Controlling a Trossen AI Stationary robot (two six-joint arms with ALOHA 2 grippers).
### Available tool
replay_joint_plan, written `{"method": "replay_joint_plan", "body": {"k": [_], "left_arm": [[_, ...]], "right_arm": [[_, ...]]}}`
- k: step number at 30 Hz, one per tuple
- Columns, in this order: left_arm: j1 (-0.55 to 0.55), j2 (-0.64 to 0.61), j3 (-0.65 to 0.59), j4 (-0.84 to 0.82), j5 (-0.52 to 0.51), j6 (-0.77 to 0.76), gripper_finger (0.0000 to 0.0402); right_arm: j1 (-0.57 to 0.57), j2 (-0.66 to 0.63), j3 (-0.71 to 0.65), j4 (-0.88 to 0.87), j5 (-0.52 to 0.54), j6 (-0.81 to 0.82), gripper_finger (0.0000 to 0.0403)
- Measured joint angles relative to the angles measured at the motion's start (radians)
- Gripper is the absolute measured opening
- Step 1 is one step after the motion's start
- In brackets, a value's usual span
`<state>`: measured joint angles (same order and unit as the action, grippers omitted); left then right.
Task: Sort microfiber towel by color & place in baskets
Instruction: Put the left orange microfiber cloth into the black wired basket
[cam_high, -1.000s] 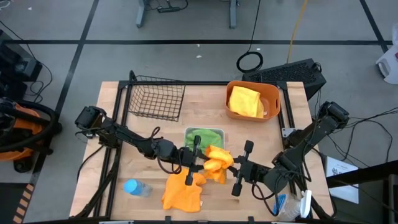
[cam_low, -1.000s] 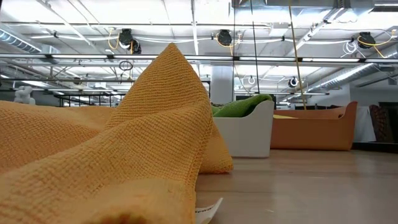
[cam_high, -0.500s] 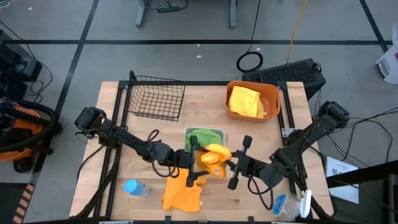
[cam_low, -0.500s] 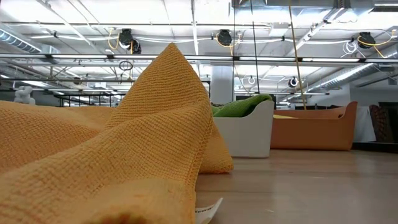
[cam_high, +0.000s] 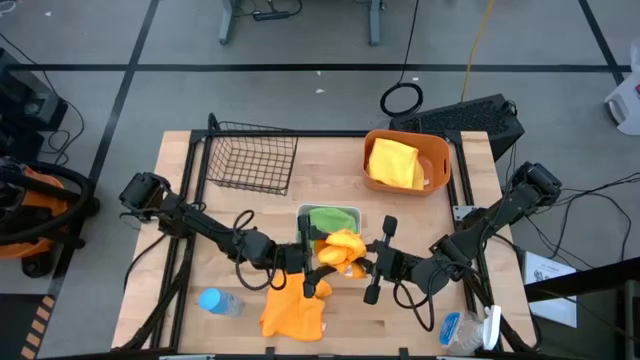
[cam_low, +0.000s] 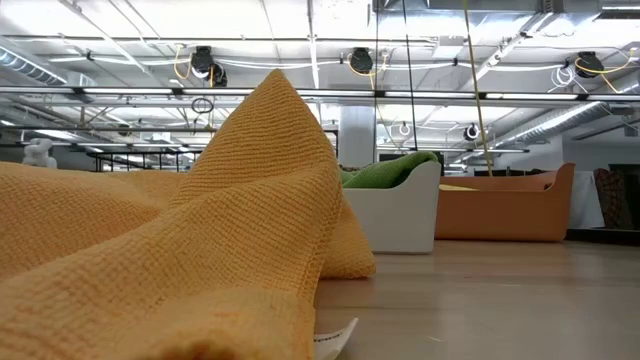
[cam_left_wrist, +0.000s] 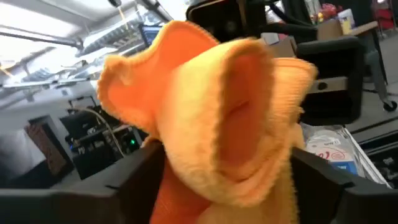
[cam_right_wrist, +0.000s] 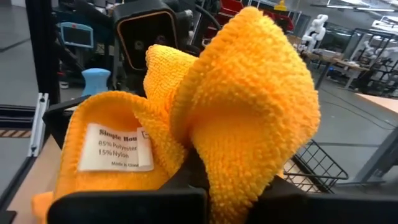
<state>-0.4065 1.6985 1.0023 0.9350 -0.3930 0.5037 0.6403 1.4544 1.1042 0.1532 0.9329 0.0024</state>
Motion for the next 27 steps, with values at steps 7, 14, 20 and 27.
{"method": "replay_joint_plan", "body": {"k": [7,14,20,27], "left_arm": [[-0.019,0.000,0.000,0.001,-0.004,0.074,0.0121],[-0.023,-0.014,0.000,-0.024,-0.002,0.077,0.0022],[-0.016,-0.108,0.000,-0.238,-0.062,0.080,0.0022],[0.013,-0.334,0.003,-0.659,-0.163,0.005,0.0023]], "right_arm": [[0.002,0.000,0.000,-0.008,0.000,0.079,0.0046],[0.022,-0.001,0.000,-0.017,0.020,0.134,0.0154],[0.050,0.000,0.000,-0.088,0.080,0.191,0.0234],[0.086,0.002,-0.002,-0.242,0.108,0.322,0.0266]]}}
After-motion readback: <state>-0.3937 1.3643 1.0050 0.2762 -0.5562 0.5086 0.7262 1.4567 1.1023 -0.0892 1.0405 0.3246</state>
